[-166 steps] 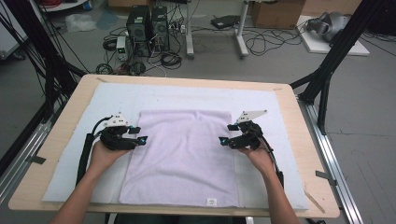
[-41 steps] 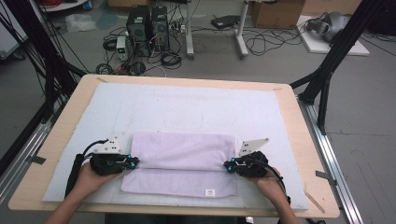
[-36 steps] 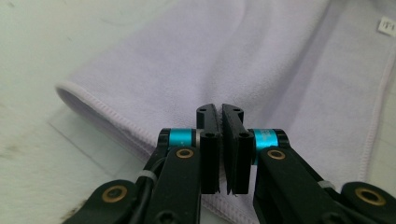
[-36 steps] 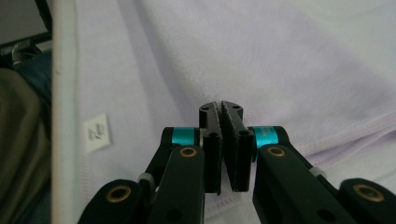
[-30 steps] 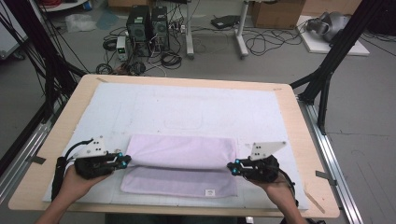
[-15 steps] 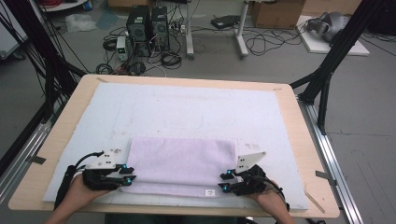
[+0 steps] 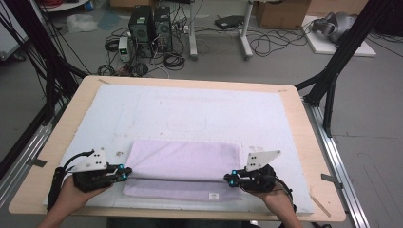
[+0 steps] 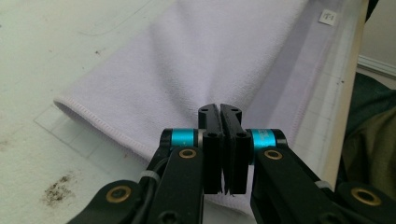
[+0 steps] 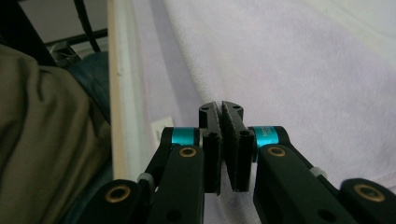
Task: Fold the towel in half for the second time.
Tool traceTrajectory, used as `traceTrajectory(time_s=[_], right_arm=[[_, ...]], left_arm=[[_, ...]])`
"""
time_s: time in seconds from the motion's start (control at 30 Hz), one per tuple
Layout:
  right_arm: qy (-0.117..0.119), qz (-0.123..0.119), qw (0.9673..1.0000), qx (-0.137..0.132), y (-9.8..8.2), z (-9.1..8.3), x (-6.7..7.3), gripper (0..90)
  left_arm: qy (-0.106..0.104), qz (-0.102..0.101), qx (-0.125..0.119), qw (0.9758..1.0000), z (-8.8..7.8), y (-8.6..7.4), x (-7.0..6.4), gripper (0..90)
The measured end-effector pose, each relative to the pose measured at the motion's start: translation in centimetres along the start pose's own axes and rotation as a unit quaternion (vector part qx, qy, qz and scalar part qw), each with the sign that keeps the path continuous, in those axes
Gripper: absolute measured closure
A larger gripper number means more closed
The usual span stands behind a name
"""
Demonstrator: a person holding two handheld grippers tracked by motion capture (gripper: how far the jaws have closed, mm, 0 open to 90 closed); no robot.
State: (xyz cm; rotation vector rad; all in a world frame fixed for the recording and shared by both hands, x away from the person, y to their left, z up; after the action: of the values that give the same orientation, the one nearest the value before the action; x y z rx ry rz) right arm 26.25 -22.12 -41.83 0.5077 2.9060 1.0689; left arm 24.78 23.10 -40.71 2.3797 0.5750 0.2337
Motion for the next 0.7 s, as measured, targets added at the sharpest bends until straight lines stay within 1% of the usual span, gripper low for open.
traceTrajectory(time_s=[0.1,0.17,0.2,0.23,0.27,0.3,0.33,0.37,0.4,0.43,0.47,0.53,0.6,0.63,0.7], right_arm=[[0.004,-0.008,1.0,0.003,-0.1,-0.3,0.9,86.6],[0.012,-0.012,0.9998,0.008,-0.6,0.0,1.7,86.6],[0.016,-0.014,0.9996,0.019,-0.9,0.2,2.1,86.6],[0.021,-0.016,0.9992,0.03,-1.2,0.6,2.3,86.3],[0.03,-0.018,0.9986,0.039,-1.5,1.0,2.4,84.8],[0.034,-0.017,0.9985,0.039,-1.6,1.2,2.4,80.1],[0.039,-0.014,0.9987,0.028,-1.5,1.2,2.4,77.4],[0.041,-0.011,0.999,0.017,-1.4,1.0,2.2,75.6],[0.039,-0.005,0.9992,-0.003,-1.1,0.6,1.9,74.6],[0.036,-0.002,0.9993,-0.007,-0.9,0.5,1.7,73.9],[0.03,-0.002,0.9996,-0.003,-0.8,0.5,1.4,73.8],[0.025,0.002,0.9996,0.011,-0.8,1.0,1.0,73.9],[0.026,0.003,0.9994,0.022,-1.0,1.9,0.7,74.1],[0.031,0.003,0.9991,0.03,-1.1,2.4,0.7,74.2],[0.031,0.003,0.9985,0.045,-1.5,3.1,0.6,74.7]], left_arm=[[-0.007,0.005,0.009,0.9999,0.1,-0.7,-0.9,87.2],[-0.017,0.004,0.019,0.9997,0.6,-1.5,-1.5,87.2],[-0.023,0.002,0.026,0.9994,1.0,-1.9,-1.7,87.0],[-0.03,0.005,0.036,0.9989,1.5,-2.2,-1.9,86.5],[-0.031,0.005,0.043,0.9986,1.9,-2.3,-2.1,84.6],[-0.031,0.002,0.042,0.9986,2.1,-2.3,-2.1,78.6],[-0.032,0.001,0.039,0.9987,2.1,-2.3,-2.1,73.4],[-0.032,-0.004,0.031,0.999,2.1,-2.1,-2.0,70.7],[-0.031,-0.004,0.026,0.9992,2.1,-1.8,-2.0,67.7],[-0.031,-0.001,0.026,0.9992,2.1,-1.6,-1.9,67.1],[-0.03,0.001,0.027,0.9992,2.3,-1.5,-1.9,67.5],[-0.037,0.004,0.032,0.9988,2.7,-1.4,-1.7,74.0],[-0.042,0.003,0.043,0.9982,3.4,-1.6,-1.8,79.1],[-0.045,0.007,0.05,0.9977,3.7,-1.8,-1.9,83.6],[-0.045,0.007,0.048,0.9978,4.0,-2.0,-2.2,87.0]])
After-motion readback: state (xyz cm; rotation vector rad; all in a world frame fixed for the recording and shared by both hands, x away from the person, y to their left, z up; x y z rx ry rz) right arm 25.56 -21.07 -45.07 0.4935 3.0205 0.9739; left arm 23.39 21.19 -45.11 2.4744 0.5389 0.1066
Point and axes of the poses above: each handheld gripper's, and its own axes: z roughly forward along the jaws, y roughly out of its top, x roughly to its left, the point moved 2 cm from there along z, roughly forward along the jaws, and after that the axes turned 14 degrees about x, right-handed, at the moved point
